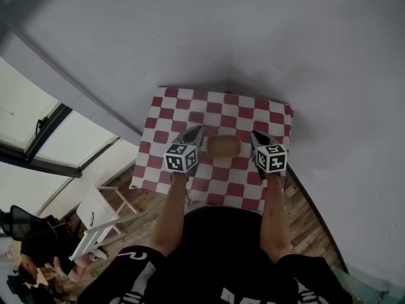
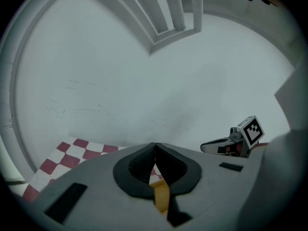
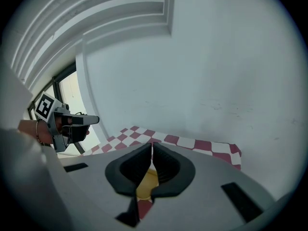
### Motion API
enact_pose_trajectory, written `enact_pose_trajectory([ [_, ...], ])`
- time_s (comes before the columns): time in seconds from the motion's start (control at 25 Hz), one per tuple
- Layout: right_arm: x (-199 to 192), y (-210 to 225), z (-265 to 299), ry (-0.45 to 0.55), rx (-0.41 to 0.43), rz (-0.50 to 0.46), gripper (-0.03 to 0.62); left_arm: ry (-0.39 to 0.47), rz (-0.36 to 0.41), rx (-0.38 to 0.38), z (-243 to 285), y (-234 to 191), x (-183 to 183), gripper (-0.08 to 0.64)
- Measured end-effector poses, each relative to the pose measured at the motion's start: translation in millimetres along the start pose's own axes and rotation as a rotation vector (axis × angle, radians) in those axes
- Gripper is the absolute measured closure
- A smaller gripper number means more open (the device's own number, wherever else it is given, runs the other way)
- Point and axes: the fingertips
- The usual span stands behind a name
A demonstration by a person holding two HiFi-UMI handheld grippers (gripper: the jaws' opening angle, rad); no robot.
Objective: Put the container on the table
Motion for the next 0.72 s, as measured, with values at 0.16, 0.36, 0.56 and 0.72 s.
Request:
enact_pose_trajectory([
  [0.16, 4, -4, 0, 0.011, -0.003, -0.003, 0.577, 0.026, 0.012, -0.005, -7, -2, 3, 0.534],
  [0.36, 6, -11, 1, 0.01, 0.009, -0.023, 0.577, 0.03, -0.008, -0.007, -11, -7, 1, 0.534],
  [0.56, 7, -15, 0, 0.01, 0.015, -0.034, 0.577, 0.033, -0.017, -0.009, -13, -7, -1, 0.534],
  [0.72, 6, -18, 1, 0.009, 0.021, -0.031, 0.577, 0.033, -0.026, -0.008, -16, -9, -3, 0.534],
])
Point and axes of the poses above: the fingertips, and each gripper's own axes: z forward along the fingers, y to its right, x out of its top, and after that the axes turned 5 degrees about -x, right-handed
